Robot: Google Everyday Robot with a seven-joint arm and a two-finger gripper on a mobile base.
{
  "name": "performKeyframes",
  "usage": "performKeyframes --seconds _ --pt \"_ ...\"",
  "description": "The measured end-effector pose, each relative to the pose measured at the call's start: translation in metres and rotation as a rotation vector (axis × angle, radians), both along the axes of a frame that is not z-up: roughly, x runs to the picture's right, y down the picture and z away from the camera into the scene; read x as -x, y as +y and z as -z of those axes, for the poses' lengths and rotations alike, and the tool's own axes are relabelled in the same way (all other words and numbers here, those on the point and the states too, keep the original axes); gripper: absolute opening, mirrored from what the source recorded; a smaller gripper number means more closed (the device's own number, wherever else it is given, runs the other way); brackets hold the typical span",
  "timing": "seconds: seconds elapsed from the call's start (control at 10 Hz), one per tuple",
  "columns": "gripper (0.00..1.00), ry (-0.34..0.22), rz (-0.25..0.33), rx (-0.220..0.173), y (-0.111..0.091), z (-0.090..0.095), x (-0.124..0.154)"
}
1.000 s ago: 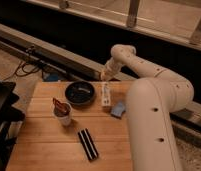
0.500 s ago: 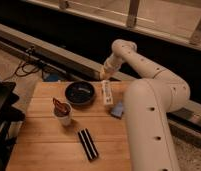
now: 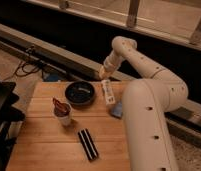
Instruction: Stand the bottle upright
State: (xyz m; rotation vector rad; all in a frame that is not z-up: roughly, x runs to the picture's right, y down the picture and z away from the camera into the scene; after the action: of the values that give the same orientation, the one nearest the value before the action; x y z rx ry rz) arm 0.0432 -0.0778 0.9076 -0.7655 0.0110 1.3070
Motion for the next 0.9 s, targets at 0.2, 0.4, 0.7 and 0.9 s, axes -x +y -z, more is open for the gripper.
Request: performKeyframes --seconds 0.2,0.4,0.7,0.9 --pt "0.0 -0.004 -0.008 -0.024 -0.003 -0.002 0.001" --pt "0.0 -0.064 -0.056 -0.148 -0.016 0.002 0.017" --pt "0.0 -0.127 -0.065 -0.268 -0.028 0.013 0.026" --pt "0.0 -0.155 -0.047 -0.342 -0.035 0.018 0.017"
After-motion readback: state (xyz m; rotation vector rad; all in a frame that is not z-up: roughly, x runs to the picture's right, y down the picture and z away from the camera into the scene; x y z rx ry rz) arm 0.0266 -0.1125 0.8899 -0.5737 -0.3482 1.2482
